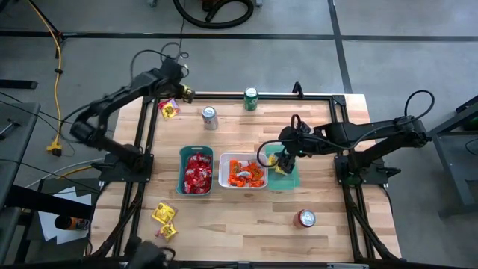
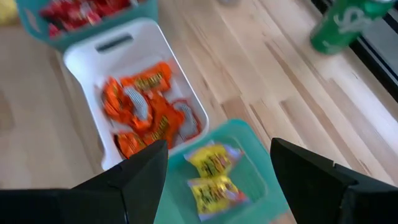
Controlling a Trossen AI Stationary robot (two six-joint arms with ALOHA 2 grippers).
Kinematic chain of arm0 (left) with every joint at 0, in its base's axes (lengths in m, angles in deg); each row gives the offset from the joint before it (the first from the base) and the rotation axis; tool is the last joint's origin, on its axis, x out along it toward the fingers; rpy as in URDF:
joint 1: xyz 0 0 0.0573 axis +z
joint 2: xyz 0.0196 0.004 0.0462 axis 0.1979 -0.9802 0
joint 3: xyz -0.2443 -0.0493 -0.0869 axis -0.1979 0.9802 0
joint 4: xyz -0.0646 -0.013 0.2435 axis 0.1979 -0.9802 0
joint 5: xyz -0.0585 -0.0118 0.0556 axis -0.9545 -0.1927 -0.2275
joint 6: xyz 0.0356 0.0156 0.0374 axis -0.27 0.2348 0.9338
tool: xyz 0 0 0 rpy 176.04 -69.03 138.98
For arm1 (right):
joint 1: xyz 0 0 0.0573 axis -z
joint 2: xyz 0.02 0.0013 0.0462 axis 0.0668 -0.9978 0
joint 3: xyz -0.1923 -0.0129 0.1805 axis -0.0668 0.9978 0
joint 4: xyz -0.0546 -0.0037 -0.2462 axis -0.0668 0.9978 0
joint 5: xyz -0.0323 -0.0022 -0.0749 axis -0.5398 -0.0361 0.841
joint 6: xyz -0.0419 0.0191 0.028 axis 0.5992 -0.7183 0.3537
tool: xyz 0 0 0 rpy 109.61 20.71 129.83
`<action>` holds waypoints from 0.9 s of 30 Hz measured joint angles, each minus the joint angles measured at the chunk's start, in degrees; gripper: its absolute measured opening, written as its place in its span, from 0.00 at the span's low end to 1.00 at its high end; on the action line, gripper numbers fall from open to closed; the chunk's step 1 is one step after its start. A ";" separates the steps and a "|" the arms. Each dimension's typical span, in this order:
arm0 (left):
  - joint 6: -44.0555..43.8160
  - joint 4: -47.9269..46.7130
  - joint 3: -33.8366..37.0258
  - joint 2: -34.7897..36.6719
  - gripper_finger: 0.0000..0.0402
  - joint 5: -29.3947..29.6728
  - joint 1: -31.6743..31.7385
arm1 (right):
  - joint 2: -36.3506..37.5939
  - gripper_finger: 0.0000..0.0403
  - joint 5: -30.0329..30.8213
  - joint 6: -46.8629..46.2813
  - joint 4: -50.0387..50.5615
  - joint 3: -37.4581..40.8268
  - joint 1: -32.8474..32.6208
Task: Sort candy
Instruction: Put the yellow candy into the light green bin
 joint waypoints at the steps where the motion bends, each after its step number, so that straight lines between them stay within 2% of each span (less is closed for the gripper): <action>1: 0.33 0.70 0.01 2.26 0.01 -2.94 -0.70 | -0.02 0.69 0.01 0.28 -1.30 0.00 0.00; 4: 1.36 2.79 0.01 8.85 0.00 -10.64 -4.29 | -0.02 0.69 -0.01 1.67 -5.66 0.00 0.00; 7: 1.47 3.69 0.01 14.42 0.00 -15.43 -9.94 | -0.02 0.69 -0.03 2.89 -9.01 0.00 0.00; 11: 1.49 5.10 0.01 20.08 0.00 -16.50 -20.89 | -0.02 0.69 -0.06 4.54 -11.07 0.00 0.00; 15: 2.44 7.53 0.01 22.38 0.00 -15.79 -32.86 | -0.02 0.69 -0.95 6.79 -13.97 0.00 0.00; 17: 3.04 8.79 0.01 22.26 0.00 -14.02 -38.49 | -0.02 0.69 -1.11 7.57 -16.66 0.02 0.00; 21: 3.54 10.53 0.01 20.07 0.00 -5.82 -47.71 | -0.02 0.69 -1.19 7.72 -23.82 0.02 0.00; 25: 4.09 13.46 0.03 16.07 0.00 4.15 -52.93 | -0.36 0.69 -1.19 7.37 -30.53 0.02 0.00; 27: 4.97 16.14 0.03 13.54 0.00 6.42 -54.33 | -1.04 0.69 -1.25 5.97 -32.94 0.00 0.35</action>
